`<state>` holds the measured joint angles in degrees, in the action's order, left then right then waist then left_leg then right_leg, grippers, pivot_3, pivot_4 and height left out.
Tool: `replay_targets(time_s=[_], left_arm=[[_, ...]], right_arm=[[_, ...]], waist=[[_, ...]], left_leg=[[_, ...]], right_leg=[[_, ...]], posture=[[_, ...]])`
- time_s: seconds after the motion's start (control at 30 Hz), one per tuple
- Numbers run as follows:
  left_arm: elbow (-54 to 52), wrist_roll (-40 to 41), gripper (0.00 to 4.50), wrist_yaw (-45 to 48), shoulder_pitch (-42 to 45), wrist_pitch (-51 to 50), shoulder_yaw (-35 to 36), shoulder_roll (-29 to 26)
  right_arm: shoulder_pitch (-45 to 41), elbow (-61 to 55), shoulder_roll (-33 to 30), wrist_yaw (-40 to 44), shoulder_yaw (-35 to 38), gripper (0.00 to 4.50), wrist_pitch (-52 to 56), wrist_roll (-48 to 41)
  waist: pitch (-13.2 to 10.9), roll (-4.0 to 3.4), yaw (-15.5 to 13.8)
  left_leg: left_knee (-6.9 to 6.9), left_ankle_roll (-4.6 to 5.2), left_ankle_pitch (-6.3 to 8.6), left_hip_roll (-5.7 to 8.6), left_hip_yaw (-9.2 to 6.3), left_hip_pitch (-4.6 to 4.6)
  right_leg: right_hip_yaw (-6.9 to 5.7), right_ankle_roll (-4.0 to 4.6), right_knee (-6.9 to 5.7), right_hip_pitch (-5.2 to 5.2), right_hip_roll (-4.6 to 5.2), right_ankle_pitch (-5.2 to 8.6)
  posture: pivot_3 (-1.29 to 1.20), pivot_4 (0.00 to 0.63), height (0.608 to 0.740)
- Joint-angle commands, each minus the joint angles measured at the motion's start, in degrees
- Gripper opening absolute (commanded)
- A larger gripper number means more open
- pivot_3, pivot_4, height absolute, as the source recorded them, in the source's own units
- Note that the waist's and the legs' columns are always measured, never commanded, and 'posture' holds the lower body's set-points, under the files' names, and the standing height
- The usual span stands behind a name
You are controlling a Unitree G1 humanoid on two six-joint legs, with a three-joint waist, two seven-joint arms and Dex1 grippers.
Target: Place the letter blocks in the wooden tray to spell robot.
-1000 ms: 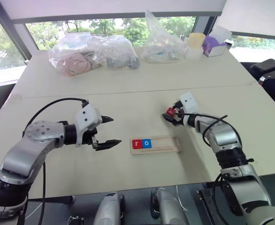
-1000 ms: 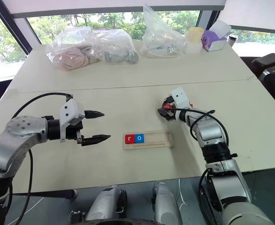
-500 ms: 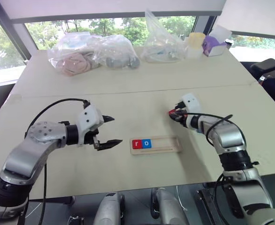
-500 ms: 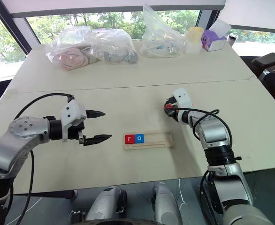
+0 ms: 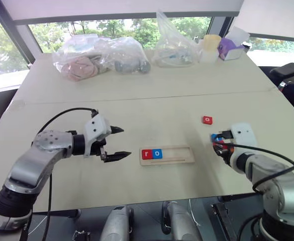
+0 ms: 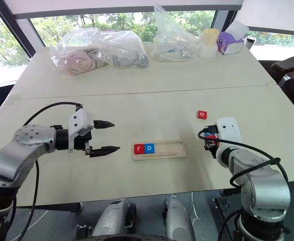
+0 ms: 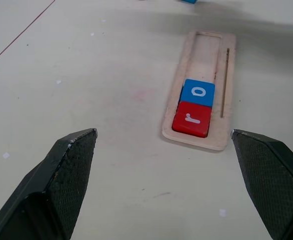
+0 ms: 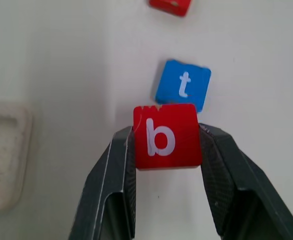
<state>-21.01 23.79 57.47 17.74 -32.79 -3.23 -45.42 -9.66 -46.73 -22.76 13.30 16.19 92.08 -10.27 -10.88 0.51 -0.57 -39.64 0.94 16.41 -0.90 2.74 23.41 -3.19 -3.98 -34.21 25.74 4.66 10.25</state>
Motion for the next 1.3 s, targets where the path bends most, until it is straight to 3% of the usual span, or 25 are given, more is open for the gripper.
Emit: replay_targets(time_s=[0.03,0.4,0.6,0.63,0.8,0.97,1.13,1.3], left_arm=[[0.31,-0.07,4.50,0.90,1.61,1.78,0.44,-0.26],[0.48,-0.87,4.50,0.83,1.71,2.51,0.19,-0.22],[-0.05,-0.72,4.50,0.57,1.12,2.23,0.54,-0.51],[-0.06,-0.75,4.50,0.55,1.10,2.22,0.56,-0.57],[0.04,-0.82,4.50,0.48,1.16,2.26,0.46,-0.53],[0.31,-0.60,4.50,0.76,1.24,2.46,0.54,-0.51],[0.14,-0.36,4.50,1.45,0.91,2.80,1.08,-1.09],[-1.13,-0.14,4.50,0.71,0.52,2.54,1.69,-1.34]], right_arm=[[1.23,-2.71,2.20,-1.67,1.13,1.18,0.42,-0.12],[2.77,-0.46,5.16,-4.08,0.15,1.18,0.42,0.33],[3.11,-1.13,1.49,0.99,0.05,4.30,0.42,-4.11],[2.58,-1.14,-1.78,3.95,0.11,4.41,0.42,-6.04],[1.74,1.37,-21.68,21.95,1.39,4.41,-6.89,-15.64],[9.06,10.70,-38.76,45.72,0.87,4.41,-39.28,-13.84],[7.55,27.77,-43.89,55.21,-7.00,4.41,-64.92,-5.98],[-0.45,39.10,-41.74,58.48,-15.14,4.41,-75.32,-1.91]], waist=[[0.00,0.00,0.04],[0.01,0.01,0.10],[0.01,0.01,0.16],[-0.01,-0.01,0.17],[-0.03,0.01,0.03],[-0.05,0.06,-0.20],[-0.10,0.17,0.10],[-0.11,0.17,0.02]], left_leg=[[0.00,0.00,0.00,0.00,0.01,0.00],[0.17,0.00,0.00,0.00,0.02,-0.01],[0.19,-0.01,-0.01,0.00,0.01,-0.01],[0.21,-0.01,-0.01,0.00,0.01,-0.01],[0.24,0.00,-0.01,0.05,0.06,0.01],[0.37,0.00,-0.01,0.07,0.00,-0.01],[0.36,0.00,-0.01,0.08,0.12,-0.07],[0.36,-0.01,-0.03,0.08,0.14,-0.09]], right_leg=[[0.00,0.00,0.00,0.00,0.00,0.00],[0.01,0.01,0.03,0.08,-0.02,0.00],[0.01,0.00,0.05,0.09,-0.01,0.01],[0.01,0.00,0.05,0.09,-0.01,0.01],[0.05,-0.01,0.10,0.11,0.02,0.01],[0.04,-0.13,0.15,0.08,-0.05,0.11],[0.09,-0.18,0.19,0.03,-0.01,0.13],[0.10,-0.15,0.10,0.08,-0.03,0.11]], posture=[[0.00,0.150,0.740],[0.00,0.150,0.740],[0.00,0.150,0.740],[0.00,0.150,0.740],[0.00,0.150,0.740],[0.00,0.150,0.740],[0.00,0.150,0.740],[0.00,0.150,0.740]])
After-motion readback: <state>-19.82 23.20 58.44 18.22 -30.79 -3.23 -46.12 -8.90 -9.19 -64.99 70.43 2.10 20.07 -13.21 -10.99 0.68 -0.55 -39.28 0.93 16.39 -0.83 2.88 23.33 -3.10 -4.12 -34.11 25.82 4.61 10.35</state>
